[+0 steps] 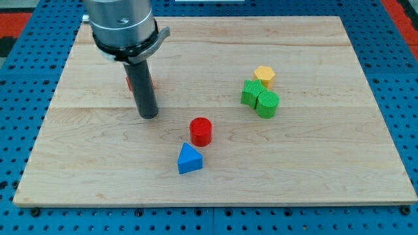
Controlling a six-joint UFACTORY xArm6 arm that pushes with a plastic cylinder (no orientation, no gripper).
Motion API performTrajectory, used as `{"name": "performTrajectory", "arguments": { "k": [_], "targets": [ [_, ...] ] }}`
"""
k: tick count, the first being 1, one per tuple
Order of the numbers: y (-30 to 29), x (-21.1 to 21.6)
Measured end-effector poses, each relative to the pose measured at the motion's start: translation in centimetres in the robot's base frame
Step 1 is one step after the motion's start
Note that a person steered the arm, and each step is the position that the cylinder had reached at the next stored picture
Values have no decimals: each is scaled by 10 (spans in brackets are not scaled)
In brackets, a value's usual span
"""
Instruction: Place the blue cube diagonally top right to the red star
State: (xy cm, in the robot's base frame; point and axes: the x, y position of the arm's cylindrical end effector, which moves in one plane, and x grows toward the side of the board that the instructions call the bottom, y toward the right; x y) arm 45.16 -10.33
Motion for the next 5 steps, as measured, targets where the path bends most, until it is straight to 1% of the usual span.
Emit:
{"name": "performTrajectory", "arguments": {
  "k": [1, 2, 3, 4, 5],
  "targets": [
    [33, -31],
    [34, 4],
    [-23, 28],
    [-29, -3],
    [1, -23]
  ]
}}
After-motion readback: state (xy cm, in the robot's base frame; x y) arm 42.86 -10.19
